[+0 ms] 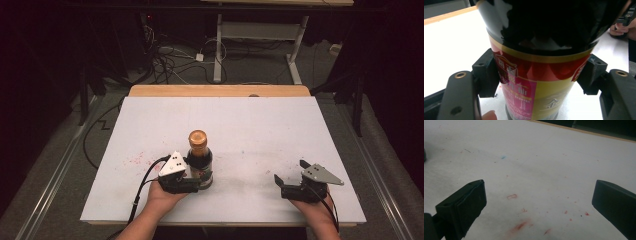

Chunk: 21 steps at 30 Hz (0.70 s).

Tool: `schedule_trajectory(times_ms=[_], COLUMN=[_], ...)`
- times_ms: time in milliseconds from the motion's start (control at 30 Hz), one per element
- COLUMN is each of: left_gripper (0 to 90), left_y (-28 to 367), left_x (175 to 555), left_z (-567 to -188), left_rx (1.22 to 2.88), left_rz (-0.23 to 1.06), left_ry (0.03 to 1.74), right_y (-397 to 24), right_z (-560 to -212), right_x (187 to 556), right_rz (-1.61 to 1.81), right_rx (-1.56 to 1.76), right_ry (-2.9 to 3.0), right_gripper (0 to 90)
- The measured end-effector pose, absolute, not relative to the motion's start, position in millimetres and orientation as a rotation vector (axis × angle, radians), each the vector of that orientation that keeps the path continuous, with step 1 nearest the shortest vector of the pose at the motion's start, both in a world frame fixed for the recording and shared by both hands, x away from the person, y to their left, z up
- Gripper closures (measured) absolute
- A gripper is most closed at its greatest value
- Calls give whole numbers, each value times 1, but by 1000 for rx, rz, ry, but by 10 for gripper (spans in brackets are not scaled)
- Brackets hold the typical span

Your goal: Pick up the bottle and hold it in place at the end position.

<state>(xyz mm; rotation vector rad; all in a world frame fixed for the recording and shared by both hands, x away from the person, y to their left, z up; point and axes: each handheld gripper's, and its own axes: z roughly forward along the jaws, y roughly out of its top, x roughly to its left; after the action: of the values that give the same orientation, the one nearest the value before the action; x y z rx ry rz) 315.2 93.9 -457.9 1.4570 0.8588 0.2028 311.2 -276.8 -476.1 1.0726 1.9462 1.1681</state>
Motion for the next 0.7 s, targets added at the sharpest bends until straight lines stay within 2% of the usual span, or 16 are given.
schedule_trajectory(times_ms=[333, 367, 467, 533, 700], left_gripper=[296, 296, 298, 298, 297], left_y=[94, 100, 99, 92, 92], left_x=[316, 316, 317, 316, 320], left_z=[-456, -456, -456, -454, -451], left_rx=[1480, 1548, 1538, 1453, 1455], left_rz=[205, 215, 203, 185, 188], left_ry=[847, 802, 806, 854, 844], right_y=[-277, -278, -279, -279, -280], right_z=[-476, -476, -476, -476, -475], right_x=[311, 311, 311, 310, 310], right_rz=[1174, 1174, 1176, 1178, 1181], right_rx=[1080, 1081, 1078, 1084, 1085], right_ry=[1943, 1942, 1943, 1940, 1938], right_gripper=[6, 6, 5, 6, 6])
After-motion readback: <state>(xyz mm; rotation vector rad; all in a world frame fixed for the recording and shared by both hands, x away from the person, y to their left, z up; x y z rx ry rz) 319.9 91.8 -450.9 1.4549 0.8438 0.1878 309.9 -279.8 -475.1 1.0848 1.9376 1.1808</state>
